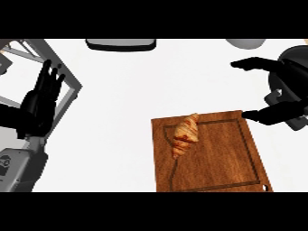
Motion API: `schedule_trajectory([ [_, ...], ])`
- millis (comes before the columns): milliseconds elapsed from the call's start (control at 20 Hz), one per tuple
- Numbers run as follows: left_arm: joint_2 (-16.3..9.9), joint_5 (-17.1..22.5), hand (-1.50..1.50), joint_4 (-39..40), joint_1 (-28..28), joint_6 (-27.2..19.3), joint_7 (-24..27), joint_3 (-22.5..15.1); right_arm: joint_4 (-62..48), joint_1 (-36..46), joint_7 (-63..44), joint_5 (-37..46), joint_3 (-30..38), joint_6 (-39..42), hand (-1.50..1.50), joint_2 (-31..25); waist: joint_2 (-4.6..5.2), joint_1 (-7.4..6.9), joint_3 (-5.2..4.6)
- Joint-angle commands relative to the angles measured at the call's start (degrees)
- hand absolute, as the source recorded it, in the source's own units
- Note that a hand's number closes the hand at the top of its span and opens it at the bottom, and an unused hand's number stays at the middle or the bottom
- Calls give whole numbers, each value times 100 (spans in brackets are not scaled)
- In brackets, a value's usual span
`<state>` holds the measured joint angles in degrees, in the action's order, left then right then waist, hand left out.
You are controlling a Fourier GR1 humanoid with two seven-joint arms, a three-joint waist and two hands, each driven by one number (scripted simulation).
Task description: Pick the croissant from the cutting board and place it in the pot
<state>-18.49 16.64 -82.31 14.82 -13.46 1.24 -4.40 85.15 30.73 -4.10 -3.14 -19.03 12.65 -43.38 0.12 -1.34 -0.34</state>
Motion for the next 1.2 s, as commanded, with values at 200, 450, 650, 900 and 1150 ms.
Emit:
schedule_trajectory([
  [200, 75, -50, 0, -271, 249, -17, -10, 49, 216, 898, -765, 515, -505, 1290, -150, -333, -9, 41, 25],
  [450, -67, -55, 0, -451, 155, 53, -126, 106, 419, 1334, -2020, 670, -1221, 1933, -150, 206, -24, 6, 23],
  [650, -19, -62, 0, -377, 36, 122, 106, 209, 438, 1725, -3007, 683, -1463, 2179, -150, 972, -22, 49, 25],
  [900, 61, -235, 0, -543, -178, 32, 20, 171, -111, 1863, -3675, 712, -1381, 2568, -150, 1662, -22, 83, 30],
  [1150, -49, -75, 0, -271, -4, 341, 5, 448, -530, 1624, -3922, 1163, -1529, 2609, -150, 2193, -11, 104, 31],
])
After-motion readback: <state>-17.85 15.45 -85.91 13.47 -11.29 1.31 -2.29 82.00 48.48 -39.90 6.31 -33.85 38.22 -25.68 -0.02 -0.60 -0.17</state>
